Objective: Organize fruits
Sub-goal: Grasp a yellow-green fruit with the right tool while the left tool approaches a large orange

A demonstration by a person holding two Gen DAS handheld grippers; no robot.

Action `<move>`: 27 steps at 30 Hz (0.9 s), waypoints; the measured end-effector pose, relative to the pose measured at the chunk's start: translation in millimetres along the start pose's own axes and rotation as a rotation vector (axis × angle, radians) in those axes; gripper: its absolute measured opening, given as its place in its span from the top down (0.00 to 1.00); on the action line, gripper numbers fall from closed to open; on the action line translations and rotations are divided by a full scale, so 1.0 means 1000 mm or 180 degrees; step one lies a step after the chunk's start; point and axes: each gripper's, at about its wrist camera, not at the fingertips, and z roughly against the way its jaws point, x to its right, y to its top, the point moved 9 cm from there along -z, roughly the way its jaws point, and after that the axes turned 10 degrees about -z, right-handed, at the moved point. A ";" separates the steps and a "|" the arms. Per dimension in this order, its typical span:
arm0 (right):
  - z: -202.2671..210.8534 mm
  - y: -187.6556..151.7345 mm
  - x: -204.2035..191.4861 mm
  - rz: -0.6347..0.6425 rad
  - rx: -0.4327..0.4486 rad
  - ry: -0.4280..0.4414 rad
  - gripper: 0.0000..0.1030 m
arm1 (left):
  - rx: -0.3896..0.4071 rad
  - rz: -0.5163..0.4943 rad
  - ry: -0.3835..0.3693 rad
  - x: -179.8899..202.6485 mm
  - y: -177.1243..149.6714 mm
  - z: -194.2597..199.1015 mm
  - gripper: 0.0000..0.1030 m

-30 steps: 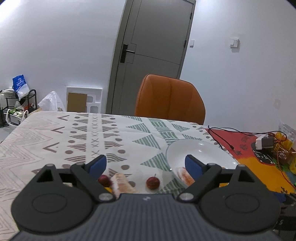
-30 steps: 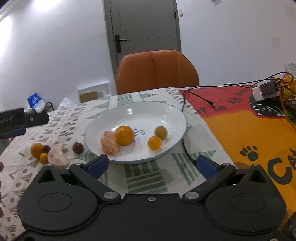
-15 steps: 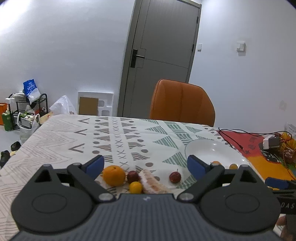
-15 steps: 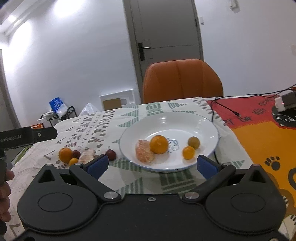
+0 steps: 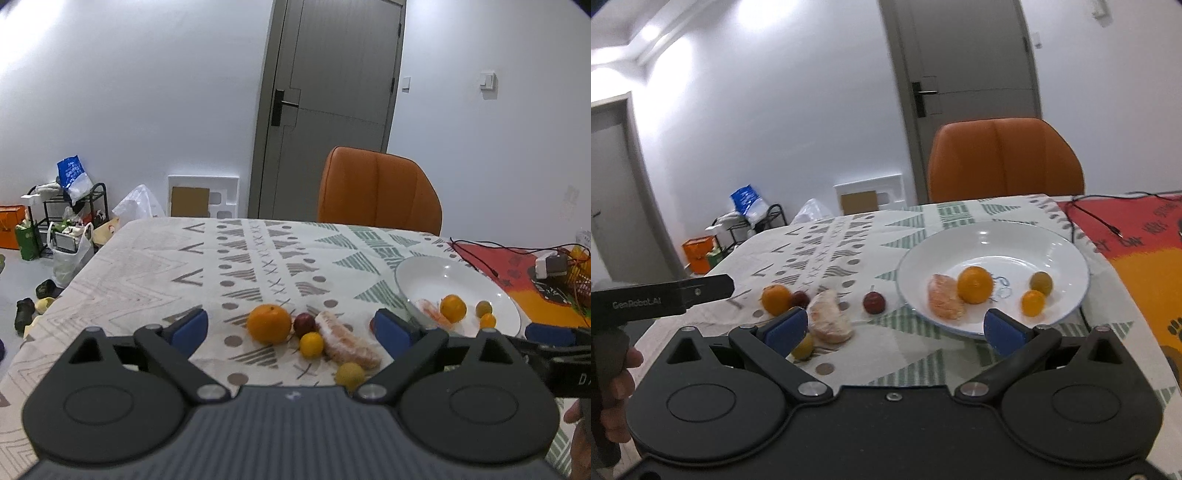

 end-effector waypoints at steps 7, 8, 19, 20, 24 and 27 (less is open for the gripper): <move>-0.007 -0.005 -0.016 0.0013 -0.0057 0.0171 0.00 | -0.0036 0.0090 -0.0030 -0.015 -0.010 0.002 0.07; -0.008 -0.007 -0.018 0.0023 -0.0072 0.0202 0.01 | -0.0042 0.0108 -0.0012 -0.018 -0.011 0.002 0.07; -0.032 -0.016 -0.032 0.0052 -0.0317 0.0348 0.25 | -0.0059 0.0207 0.0073 -0.036 -0.017 -0.012 0.08; -0.035 -0.017 -0.034 0.0056 -0.0349 0.0369 0.26 | -0.0071 0.0220 0.0065 -0.037 -0.017 -0.014 0.09; -0.046 -0.023 -0.040 0.0060 -0.0473 0.0423 0.37 | -0.0101 0.0237 0.0009 -0.038 -0.020 -0.022 0.11; -0.056 -0.027 -0.044 0.0054 -0.0563 0.0457 0.42 | -0.0161 0.0241 -0.0016 -0.039 -0.024 -0.028 0.16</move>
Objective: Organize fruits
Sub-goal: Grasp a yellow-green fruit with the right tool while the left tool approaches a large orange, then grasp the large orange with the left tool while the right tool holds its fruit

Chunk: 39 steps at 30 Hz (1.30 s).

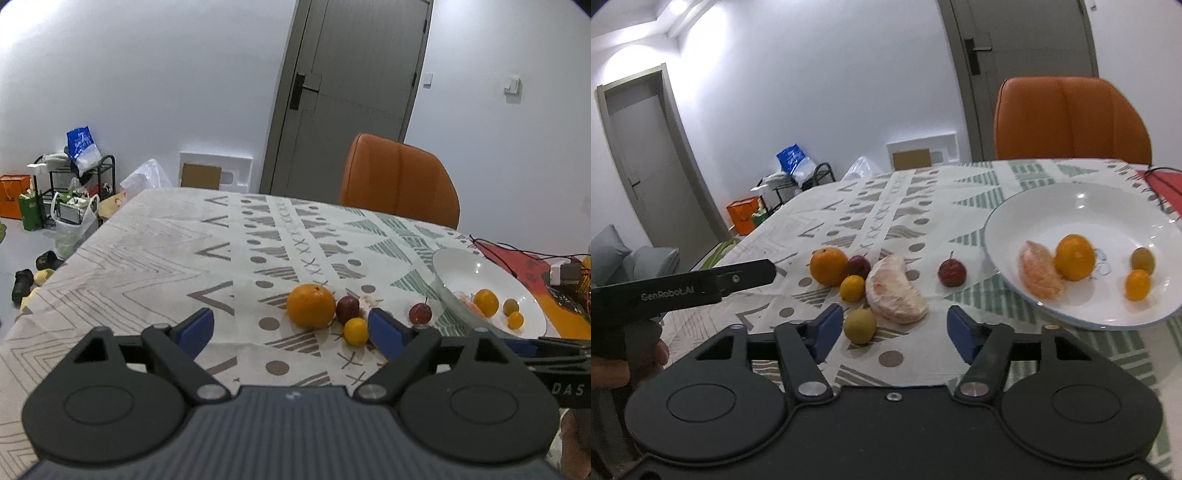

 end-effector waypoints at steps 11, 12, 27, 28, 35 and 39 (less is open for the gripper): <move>-0.025 -0.008 -0.012 0.0020 -0.0213 0.0076 0.45 | -0.0134 0.0058 -0.0103 -0.005 -0.011 -0.016 0.26; -0.027 -0.009 -0.014 0.0029 -0.0226 0.0076 0.46 | -0.0140 0.0066 -0.0108 -0.006 -0.011 -0.017 0.26; -0.030 0.004 -0.019 0.0031 -0.0203 0.0118 0.78 | -0.0181 0.0106 -0.0222 -0.006 -0.006 -0.036 0.40; -0.029 0.005 -0.019 0.0029 -0.0191 0.0118 0.78 | -0.0180 0.0110 -0.0218 -0.006 -0.005 -0.038 0.40; -0.025 0.012 -0.010 -0.0020 -0.0123 0.0074 0.78 | -0.0213 0.0104 -0.0231 0.001 0.000 -0.052 0.40; -0.022 0.015 -0.002 -0.0060 -0.0084 0.0036 0.78 | -0.0258 0.0105 -0.0248 0.004 0.000 -0.061 0.40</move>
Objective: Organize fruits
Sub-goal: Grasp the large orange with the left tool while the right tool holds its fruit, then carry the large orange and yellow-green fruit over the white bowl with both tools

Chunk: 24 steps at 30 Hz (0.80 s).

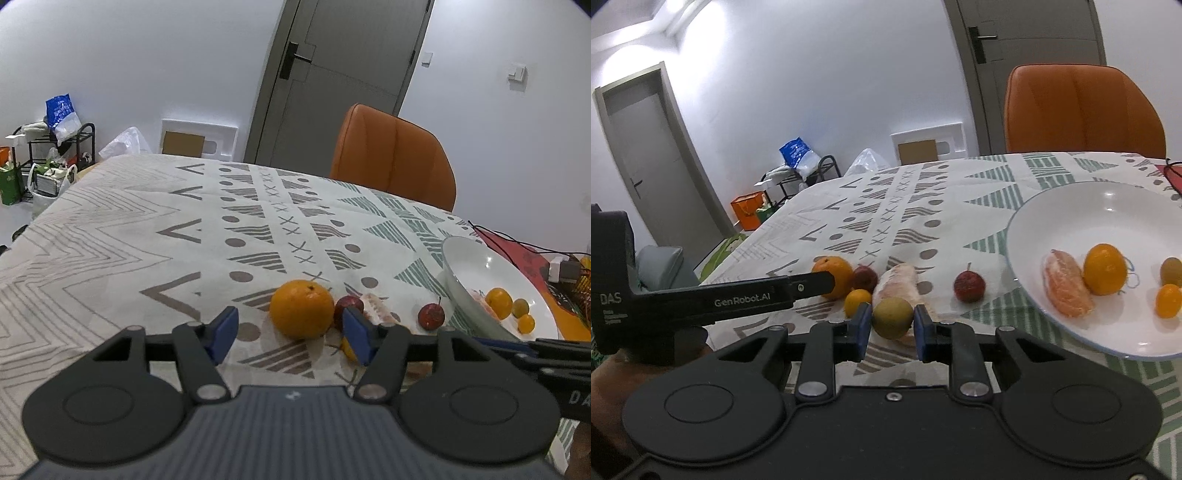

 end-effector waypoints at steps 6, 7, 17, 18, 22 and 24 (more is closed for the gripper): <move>0.004 0.004 0.011 -0.0056 0.0052 -0.0046 0.78 | -0.0055 0.0036 -0.0008 -0.001 -0.002 -0.014 0.46; 0.004 0.005 0.012 -0.0067 0.0061 -0.0053 0.78 | -0.0036 0.0048 -0.0036 -0.001 -0.002 -0.015 0.58; 0.012 0.011 0.025 -0.0150 0.0158 -0.0102 0.78 | 0.0103 0.0030 -0.0100 0.010 0.010 0.002 0.63; 0.014 0.011 0.026 -0.0149 0.0173 -0.0108 0.78 | 0.0114 0.0020 -0.0118 0.013 0.012 0.004 0.63; 0.022 0.015 0.029 -0.0161 0.0233 -0.0131 0.78 | 0.0174 -0.0015 -0.0179 0.025 0.018 0.010 0.63; 0.025 0.016 0.032 -0.0165 0.0262 -0.0154 0.78 | 0.0204 -0.0044 -0.0217 0.032 0.022 0.012 0.63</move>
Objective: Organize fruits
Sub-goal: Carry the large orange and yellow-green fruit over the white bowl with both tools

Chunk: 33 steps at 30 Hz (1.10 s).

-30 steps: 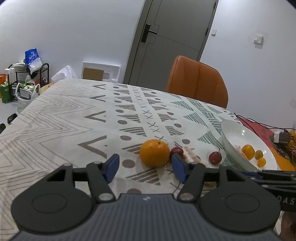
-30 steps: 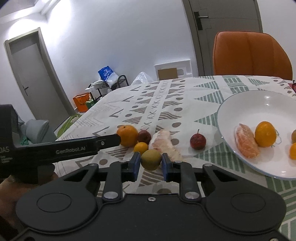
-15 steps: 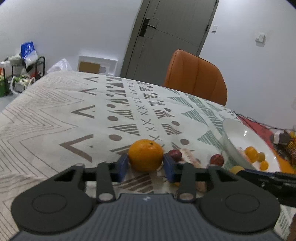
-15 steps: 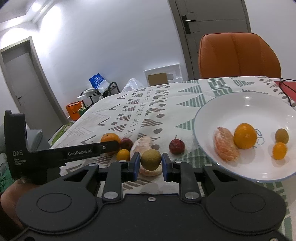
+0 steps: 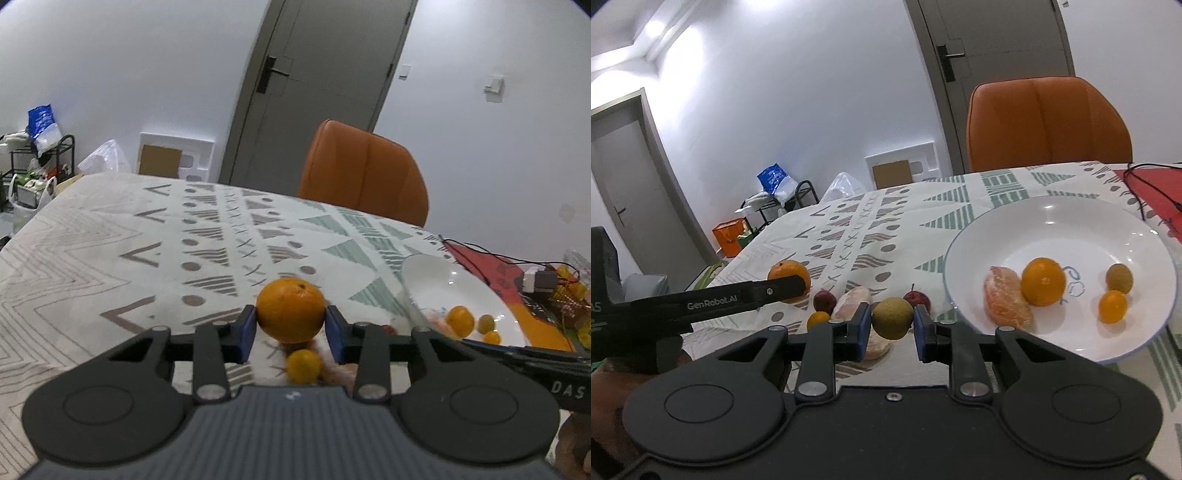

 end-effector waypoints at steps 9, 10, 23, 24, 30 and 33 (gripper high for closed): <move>0.018 0.006 0.011 -0.0044 0.0169 -0.0094 0.78 | 0.0105 -0.0127 -0.0171 0.033 0.010 0.006 0.63; 0.020 0.006 0.013 -0.0050 0.0183 -0.0098 0.78 | 0.0107 -0.0136 -0.0188 0.036 0.010 0.005 0.63; 0.043 0.012 0.048 -0.0220 0.0332 -0.0230 0.78 | 0.0118 -0.0270 -0.0337 0.078 0.012 -0.003 0.63; 0.044 0.012 0.051 -0.0231 0.0343 -0.0235 0.78 | 0.0122 -0.0281 -0.0346 0.080 0.012 -0.003 0.63; 0.051 0.014 0.067 -0.0310 0.0408 -0.0269 0.78 | 0.0111 -0.0361 -0.0394 0.098 0.013 -0.009 0.63; 0.053 0.015 0.077 -0.0352 0.0430 -0.0301 0.78 | 0.0102 -0.0397 -0.0417 0.107 0.014 -0.013 0.63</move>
